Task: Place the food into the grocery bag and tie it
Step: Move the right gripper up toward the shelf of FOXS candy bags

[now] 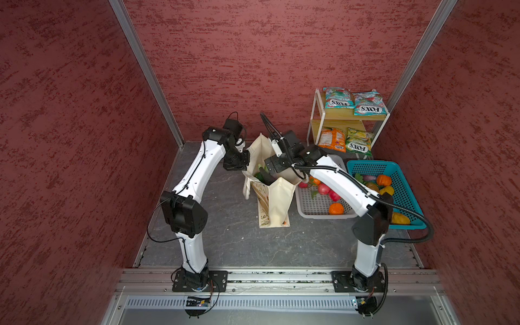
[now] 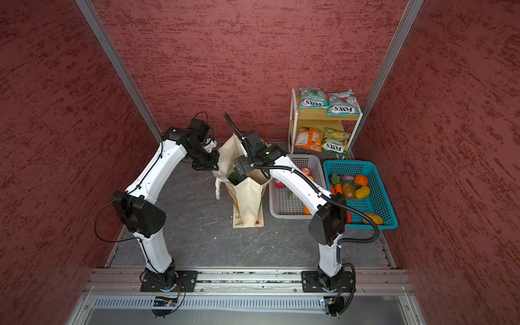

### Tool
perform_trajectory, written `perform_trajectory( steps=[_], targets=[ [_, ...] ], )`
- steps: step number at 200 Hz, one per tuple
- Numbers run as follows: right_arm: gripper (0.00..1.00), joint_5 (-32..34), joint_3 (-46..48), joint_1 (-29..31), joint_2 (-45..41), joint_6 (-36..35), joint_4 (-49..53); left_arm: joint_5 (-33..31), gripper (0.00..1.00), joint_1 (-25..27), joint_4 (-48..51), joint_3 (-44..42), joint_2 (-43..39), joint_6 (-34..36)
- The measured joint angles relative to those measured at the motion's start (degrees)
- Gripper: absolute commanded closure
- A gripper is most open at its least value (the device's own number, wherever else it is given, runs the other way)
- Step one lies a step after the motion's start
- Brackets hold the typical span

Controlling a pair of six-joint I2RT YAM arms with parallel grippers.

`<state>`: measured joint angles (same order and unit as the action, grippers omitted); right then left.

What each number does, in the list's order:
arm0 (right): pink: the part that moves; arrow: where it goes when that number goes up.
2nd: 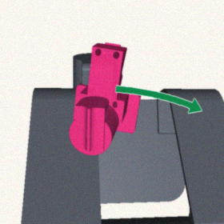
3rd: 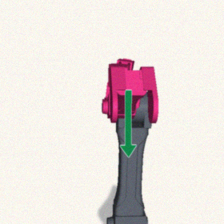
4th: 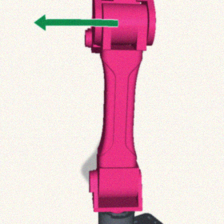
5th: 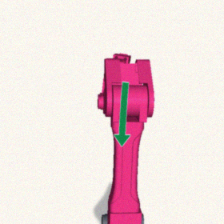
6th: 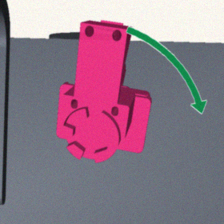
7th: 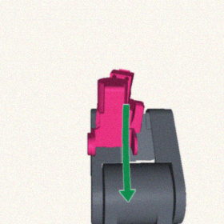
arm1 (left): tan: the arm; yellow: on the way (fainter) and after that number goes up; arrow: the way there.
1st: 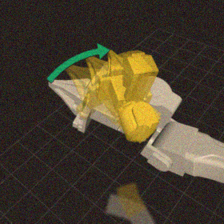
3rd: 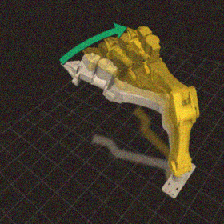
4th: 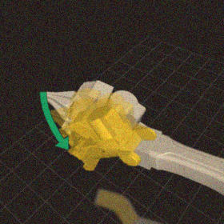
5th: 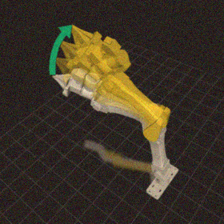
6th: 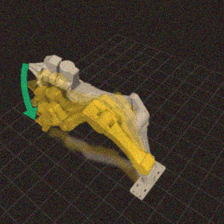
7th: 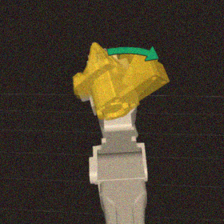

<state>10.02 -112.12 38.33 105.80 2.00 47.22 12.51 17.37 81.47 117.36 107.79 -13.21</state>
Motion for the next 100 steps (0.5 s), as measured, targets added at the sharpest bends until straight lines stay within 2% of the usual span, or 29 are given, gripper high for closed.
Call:
perform_trajectory(
  steps=[32, 58, 77, 100],
  targets=[
    [0.01, 6.05, 1.01, -2.82, -8.92, 2.21, -6.71, -0.02, 1.0, 0.0, -0.02, 0.0, 0.0, 0.0],
    [0.01, 12.44, 7.74, -5.81, -18.36, 5.11, -14.95, -0.07, 1.0, 0.04, -0.02, 0.0, 0.0, 0.0],
    [0.05, 14.12, 11.5, -10.16, -23.82, 9.16, -18.8, -0.13, 1.0, 0.13, -0.02, 0.0, 0.0, 0.0],
    [0.1, 13.9, 13.49, -18.38, -27.43, 17.84, -20.26, -0.17, 1.0, 0.33, -0.04, 0.0, 0.0, -0.02]
  ],
)
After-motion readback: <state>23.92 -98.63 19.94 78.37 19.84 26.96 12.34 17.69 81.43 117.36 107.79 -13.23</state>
